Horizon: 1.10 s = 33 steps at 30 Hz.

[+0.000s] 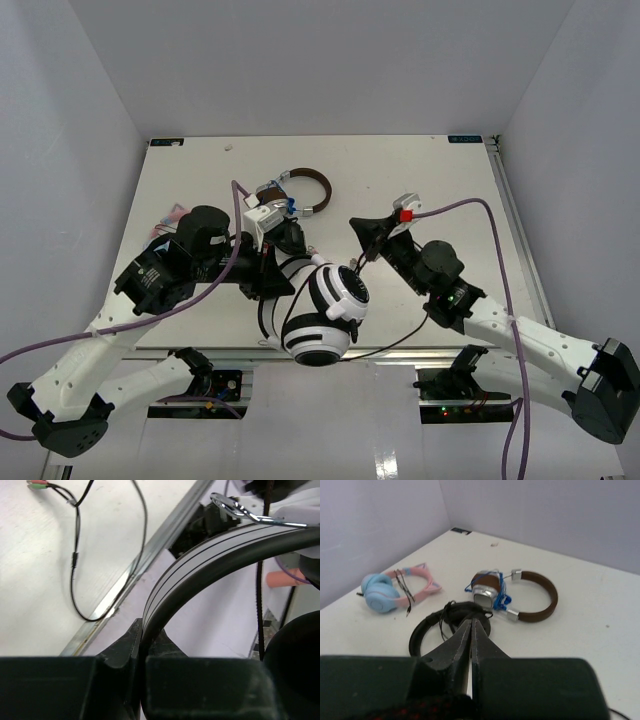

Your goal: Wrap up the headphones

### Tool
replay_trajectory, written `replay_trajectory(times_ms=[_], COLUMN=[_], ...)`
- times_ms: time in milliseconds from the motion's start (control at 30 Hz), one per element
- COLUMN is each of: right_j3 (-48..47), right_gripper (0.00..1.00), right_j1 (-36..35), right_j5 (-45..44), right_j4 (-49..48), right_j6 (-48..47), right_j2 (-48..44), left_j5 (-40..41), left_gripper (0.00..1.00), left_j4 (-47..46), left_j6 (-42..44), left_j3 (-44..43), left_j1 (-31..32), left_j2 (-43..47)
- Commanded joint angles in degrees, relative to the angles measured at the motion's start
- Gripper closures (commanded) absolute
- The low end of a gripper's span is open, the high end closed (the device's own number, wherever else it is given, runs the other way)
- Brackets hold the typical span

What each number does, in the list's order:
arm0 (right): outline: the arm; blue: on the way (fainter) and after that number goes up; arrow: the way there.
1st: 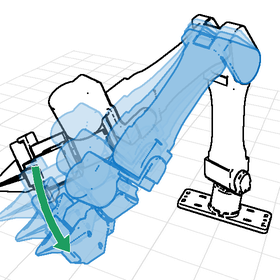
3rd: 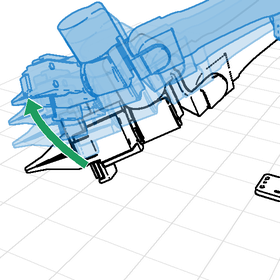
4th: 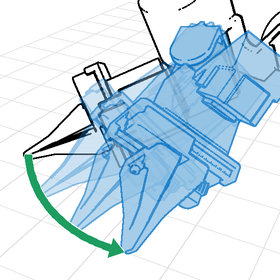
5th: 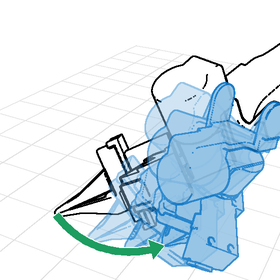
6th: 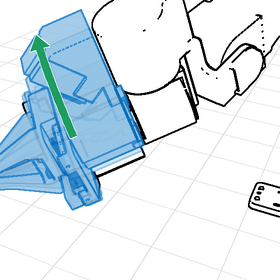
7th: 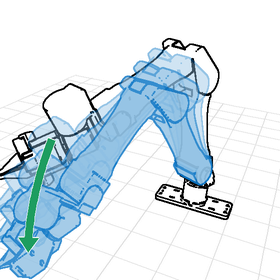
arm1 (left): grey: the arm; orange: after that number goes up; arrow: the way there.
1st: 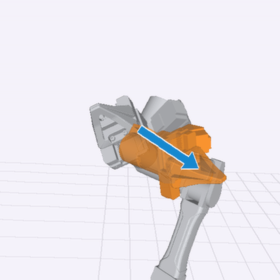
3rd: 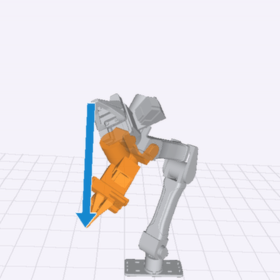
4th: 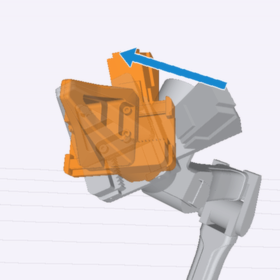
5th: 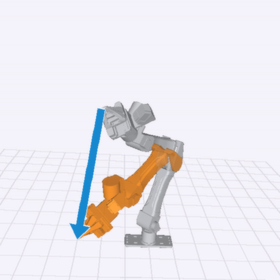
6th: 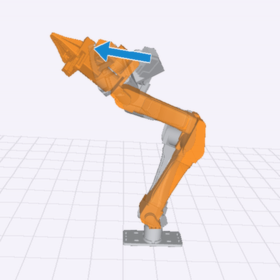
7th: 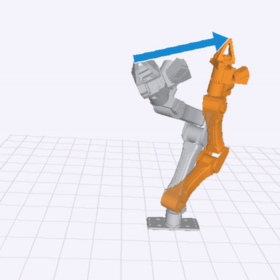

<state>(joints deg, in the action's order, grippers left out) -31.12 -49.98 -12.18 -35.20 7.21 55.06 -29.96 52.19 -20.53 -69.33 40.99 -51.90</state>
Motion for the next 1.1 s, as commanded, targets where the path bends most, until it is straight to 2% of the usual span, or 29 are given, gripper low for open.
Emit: replay_trajectory(times_ms=[0, 100, 333, 400, 500, 667, 767, 900, 1067], right_j3=[-8.9, -10.9, -13.2, -16.3, -19.7, -22.4, -25.2, -26.4, -31.2], right_gripper=[0.92, 0.92, 0.92, 0.92, 0.92, 0.92, 0.92, 0.92, 0.92], right_j1=[3.4, 5.2, 6.9, 6.9, 7.0, 7.0, 7.0, 7.0, 7.0], right_j5=[-1.8, -1.4, 1.4, 3.8, 7.5, 6.9, 8.3, 8.9, 11.0], right_j4=[15.2, 17.3, 20.9, 26.4, 31.1, 40.3, 45.0, 45.8, 49.1], right_j6=[-3.3, -3.2, -3.6, -3.8, -3.1, -4.0, -4.1, -4.9, -6.5], right_j2=[-1.6, -1.5, 0.1, 1.0, 0.7, -0.9, 0.0, 1.1, 6.3], left_j5=[2.3, 2.3, -5.2, 2.8, 9.2, 23.5, 29.9, 34.9, 43.6], left_gripper=[1.0, 1.0, 1.0, 1.0, 1.0, 1.0, 1.0, 1.0, 1.0], left_j4=[-1.9, -2.5, -3.6, -1.5, -0.8, -1.7, -4.9, -11.7, -14.2], left_j6=[1.8, 1.5, 4.1, 6.5, 9.2, 12.8, 13.2, 14.4, 15.6], left_j3=[-0.7, -1.6, -1.9, -1.9, -0.6, 1.1, 1.5, 3.8, 3.5], left_j1=[-0.1, -0.1, -0.1, -0.1, -0.1, 0.0, 0.0, 0.2, 1.4], left_j2=[0.7, 1.1, 1.0, 0.0, -1.6, -5.9, -8.1, -9.6, -14.5])
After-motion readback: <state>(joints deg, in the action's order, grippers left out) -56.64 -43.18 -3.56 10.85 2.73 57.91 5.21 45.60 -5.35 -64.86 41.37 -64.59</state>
